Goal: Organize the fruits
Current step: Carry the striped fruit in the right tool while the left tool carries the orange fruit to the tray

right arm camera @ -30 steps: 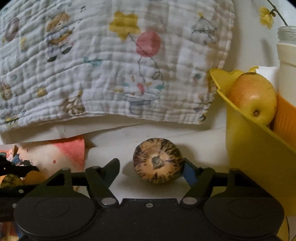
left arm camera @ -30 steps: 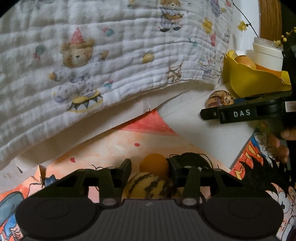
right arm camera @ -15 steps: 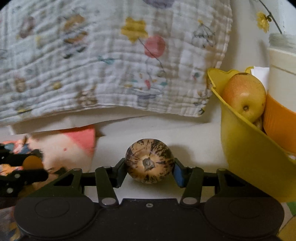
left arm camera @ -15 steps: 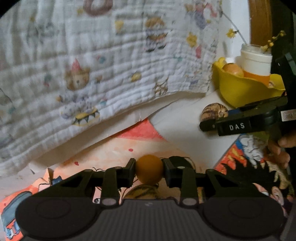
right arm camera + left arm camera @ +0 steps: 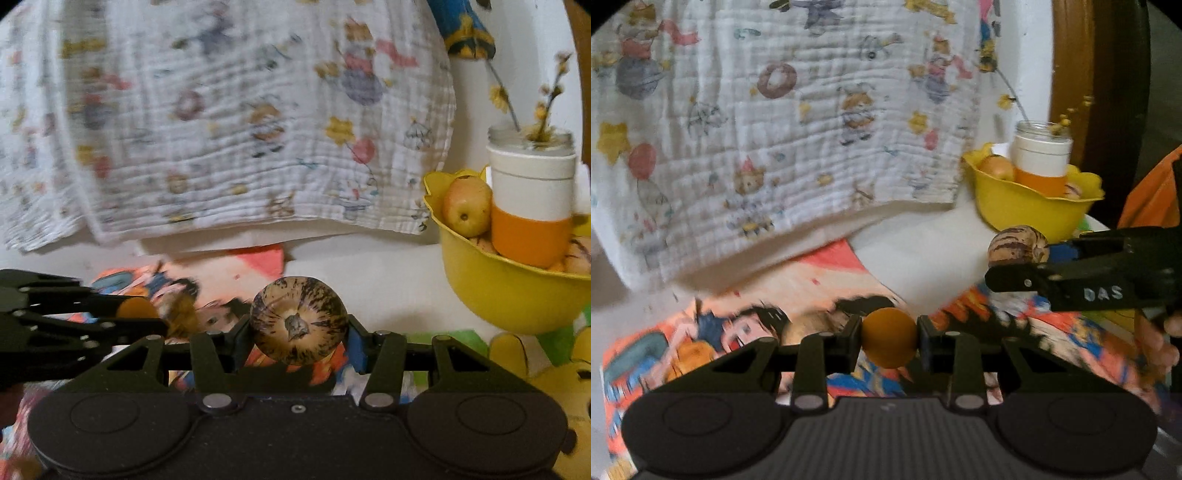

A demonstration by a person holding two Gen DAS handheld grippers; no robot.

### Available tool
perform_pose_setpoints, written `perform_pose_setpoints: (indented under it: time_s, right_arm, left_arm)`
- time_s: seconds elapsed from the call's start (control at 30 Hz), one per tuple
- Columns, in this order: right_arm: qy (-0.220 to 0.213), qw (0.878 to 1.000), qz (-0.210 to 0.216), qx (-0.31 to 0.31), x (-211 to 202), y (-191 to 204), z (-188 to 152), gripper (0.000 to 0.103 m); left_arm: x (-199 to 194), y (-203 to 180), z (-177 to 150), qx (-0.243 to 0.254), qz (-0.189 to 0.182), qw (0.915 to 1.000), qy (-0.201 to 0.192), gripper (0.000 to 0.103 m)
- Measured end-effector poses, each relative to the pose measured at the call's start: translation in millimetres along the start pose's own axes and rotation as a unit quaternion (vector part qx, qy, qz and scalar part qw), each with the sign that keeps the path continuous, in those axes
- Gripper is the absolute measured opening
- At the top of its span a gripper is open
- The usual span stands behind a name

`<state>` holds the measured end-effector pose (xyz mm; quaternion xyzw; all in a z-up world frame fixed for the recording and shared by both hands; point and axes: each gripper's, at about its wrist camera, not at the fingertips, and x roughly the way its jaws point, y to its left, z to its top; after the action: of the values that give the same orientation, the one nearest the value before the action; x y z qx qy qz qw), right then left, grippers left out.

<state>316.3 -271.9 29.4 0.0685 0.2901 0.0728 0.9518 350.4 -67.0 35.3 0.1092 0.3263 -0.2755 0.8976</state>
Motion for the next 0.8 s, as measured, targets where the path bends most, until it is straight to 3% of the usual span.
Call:
perform_pose_setpoints:
  time_s: [0.4,0.57,0.8]
  right_arm:
    - [-0.002,0.995,0.022,-0.094,-103.4,28.4,-81.4,0.053]
    - [0.005,0.991,0.017,-0.133,-123.3,42.6,-107.9,0.053]
    - [0.011,0.99,0.01,-0.137,-134.0,46.6,-122.6,0.053]
  left_arm:
    - [-31.7,-53.4,-31.0,-0.025,-0.052,0.998,0.026,0.035]
    - [-34.7,-67.3,-44.0,-0.025,-0.065,0.9966,0.044,0.035]
    - [-36.6,-75.0,-59.0,-0.027,-0.074,0.9945,0.069,0.035]
